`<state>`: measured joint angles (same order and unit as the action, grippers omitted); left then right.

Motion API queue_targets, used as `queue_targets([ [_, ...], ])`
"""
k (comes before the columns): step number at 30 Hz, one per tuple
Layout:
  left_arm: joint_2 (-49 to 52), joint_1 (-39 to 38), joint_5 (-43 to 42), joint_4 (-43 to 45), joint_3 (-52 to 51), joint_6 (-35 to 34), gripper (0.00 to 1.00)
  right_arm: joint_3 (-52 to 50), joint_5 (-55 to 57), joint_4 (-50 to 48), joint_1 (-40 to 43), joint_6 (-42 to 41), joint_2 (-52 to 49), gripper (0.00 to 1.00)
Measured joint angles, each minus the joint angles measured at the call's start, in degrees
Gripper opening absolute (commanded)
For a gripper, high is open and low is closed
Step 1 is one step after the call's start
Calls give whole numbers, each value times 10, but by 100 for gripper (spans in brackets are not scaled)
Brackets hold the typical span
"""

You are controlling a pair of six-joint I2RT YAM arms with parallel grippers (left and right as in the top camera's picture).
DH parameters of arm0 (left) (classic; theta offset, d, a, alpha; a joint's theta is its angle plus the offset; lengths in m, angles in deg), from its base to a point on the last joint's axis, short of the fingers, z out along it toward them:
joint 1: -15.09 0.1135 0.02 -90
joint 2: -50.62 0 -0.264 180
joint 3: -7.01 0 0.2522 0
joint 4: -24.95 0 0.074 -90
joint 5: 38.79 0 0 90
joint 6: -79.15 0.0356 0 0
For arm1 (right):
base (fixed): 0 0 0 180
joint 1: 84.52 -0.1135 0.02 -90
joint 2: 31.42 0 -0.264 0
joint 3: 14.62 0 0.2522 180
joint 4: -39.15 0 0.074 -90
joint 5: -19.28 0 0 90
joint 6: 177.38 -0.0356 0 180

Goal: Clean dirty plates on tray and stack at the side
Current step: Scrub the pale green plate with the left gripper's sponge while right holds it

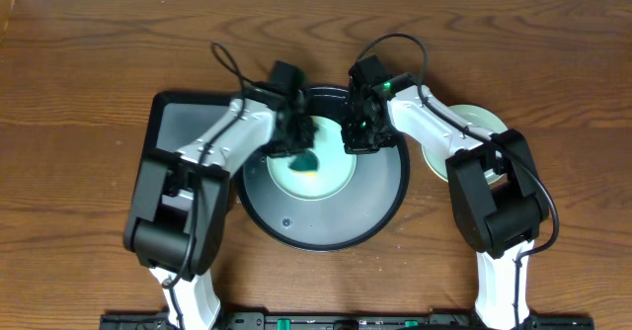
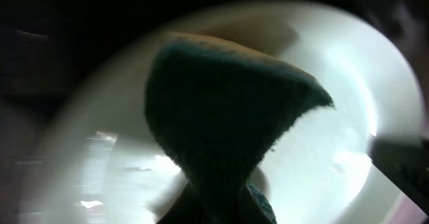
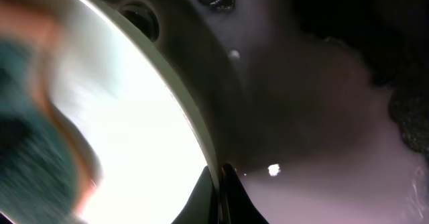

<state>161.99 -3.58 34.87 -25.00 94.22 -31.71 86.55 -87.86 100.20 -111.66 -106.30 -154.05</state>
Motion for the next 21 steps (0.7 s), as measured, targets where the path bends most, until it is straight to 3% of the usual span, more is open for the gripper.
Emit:
queue_targets([
  [5, 0, 53, 9, -71, 9, 38, 8, 0, -6, 0, -1, 0, 0, 1],
  [12, 3, 33, -32, -132, 10, 131, 8, 0, -14, 0, -4, 0, 0, 1],
  [17, 9, -21, -62, -97, 9, 181, 8, 0, -12, 0, -3, 0, 0, 1],
  [21, 9, -44, -47, -69, 9, 182, 8, 0, -9, 0, -3, 0, 0, 1],
])
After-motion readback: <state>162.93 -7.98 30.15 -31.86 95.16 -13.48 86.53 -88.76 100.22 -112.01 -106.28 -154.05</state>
